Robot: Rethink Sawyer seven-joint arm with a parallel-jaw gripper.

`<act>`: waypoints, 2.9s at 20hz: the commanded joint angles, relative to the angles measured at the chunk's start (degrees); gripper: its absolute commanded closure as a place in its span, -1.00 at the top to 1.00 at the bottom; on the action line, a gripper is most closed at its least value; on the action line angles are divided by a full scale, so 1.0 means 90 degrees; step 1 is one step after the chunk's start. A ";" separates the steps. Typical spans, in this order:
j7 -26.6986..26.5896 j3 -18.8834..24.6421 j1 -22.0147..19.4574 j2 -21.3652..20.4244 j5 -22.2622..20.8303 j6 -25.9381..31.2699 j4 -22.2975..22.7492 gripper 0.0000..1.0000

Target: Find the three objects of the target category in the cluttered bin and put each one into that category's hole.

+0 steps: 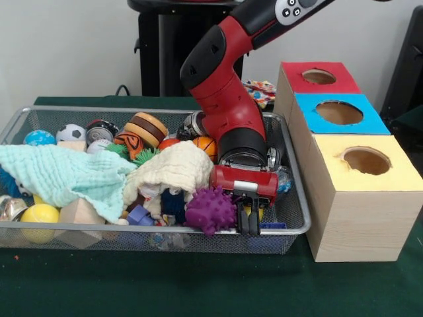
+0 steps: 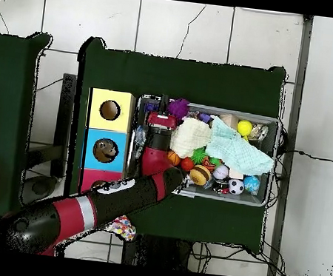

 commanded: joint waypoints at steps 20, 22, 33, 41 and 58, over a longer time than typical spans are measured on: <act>0.1223 0.1134 -0.0641 -0.1580 -0.4352 0.2026 -0.0566 -1.00; 0.1352 0.1302 -0.0704 -0.1774 -0.4801 0.2245 -0.0615 -1.00; 0.3228 0.4435 -0.1741 -0.4415 -1.0731 0.5680 -0.0536 -1.00; 0.2286 0.6344 -0.3067 -0.5476 -1.1587 0.6604 0.0448 -1.00; -0.0058 0.7966 -0.4666 -0.6317 -1.0779 0.8627 0.1890 -1.00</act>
